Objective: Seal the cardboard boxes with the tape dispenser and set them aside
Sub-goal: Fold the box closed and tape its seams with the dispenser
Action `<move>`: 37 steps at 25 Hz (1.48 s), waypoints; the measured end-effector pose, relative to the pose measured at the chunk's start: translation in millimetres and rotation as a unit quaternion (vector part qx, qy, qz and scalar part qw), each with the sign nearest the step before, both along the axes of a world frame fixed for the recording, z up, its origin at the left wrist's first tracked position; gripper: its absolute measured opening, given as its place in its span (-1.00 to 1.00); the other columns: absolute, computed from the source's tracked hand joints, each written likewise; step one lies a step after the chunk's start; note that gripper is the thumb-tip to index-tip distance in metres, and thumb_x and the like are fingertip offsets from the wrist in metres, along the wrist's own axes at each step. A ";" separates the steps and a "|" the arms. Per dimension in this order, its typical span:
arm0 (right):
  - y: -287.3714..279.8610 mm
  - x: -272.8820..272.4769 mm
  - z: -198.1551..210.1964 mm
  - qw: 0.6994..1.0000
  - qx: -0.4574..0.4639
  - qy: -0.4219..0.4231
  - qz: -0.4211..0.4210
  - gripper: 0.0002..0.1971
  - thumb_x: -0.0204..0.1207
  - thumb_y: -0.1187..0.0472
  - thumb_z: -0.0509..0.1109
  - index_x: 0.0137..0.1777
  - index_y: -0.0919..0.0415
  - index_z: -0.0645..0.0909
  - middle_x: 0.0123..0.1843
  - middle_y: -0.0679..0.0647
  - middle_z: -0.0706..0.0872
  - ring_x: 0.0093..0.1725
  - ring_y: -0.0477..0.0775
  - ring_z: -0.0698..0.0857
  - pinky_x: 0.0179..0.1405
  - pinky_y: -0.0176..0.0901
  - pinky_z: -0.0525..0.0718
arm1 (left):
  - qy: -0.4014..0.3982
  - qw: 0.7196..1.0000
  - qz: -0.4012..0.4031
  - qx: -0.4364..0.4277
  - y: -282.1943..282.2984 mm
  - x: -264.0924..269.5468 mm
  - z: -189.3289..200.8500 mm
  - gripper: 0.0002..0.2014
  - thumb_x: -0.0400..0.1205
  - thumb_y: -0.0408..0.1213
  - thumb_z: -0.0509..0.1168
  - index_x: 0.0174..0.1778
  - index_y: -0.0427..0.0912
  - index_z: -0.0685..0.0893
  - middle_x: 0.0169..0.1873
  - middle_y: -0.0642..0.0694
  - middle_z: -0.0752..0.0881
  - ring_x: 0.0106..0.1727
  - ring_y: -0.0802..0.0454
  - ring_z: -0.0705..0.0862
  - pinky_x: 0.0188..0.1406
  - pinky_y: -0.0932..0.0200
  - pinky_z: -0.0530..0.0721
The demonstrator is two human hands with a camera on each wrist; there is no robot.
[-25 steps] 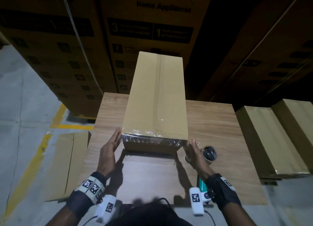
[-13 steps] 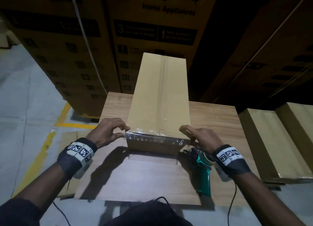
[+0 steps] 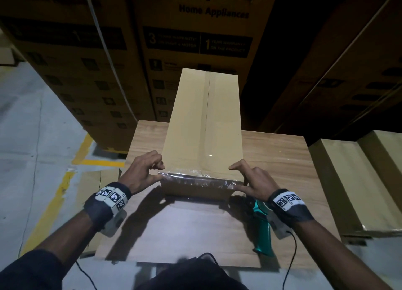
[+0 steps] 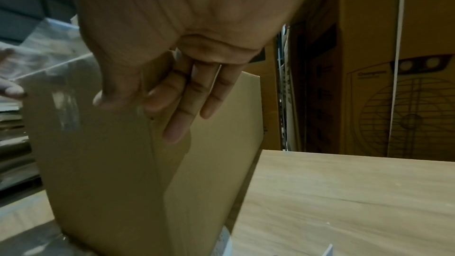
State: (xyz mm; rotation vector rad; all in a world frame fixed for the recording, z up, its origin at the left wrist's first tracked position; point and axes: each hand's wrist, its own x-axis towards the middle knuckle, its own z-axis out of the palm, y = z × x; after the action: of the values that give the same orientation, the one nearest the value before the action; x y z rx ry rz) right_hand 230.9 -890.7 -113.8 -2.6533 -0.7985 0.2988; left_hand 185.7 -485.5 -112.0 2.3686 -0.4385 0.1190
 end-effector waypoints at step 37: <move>129.2 -8.7 42.5 0.995 -0.077 -0.040 -0.056 -0.78 0.50 0.00 0.62 -0.04 0.04 0.65 -0.15 0.01 0.73 -0.14 0.09 0.72 -0.07 0.04 0.75 | 0.155 0.973 0.008 0.171 -122.1 21.7 59.9 -0.82 0.52 -0.37 0.59 -0.20 -0.13 0.69 -0.22 -0.09 0.73 -0.18 -0.05 0.72 -0.14 0.06 0.74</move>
State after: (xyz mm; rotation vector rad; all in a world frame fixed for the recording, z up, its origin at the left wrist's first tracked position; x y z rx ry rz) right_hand 222.2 -761.5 -71.3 -2.8583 -0.6714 0.2354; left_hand 207.5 -607.6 -52.0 2.6667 -0.3064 -0.3413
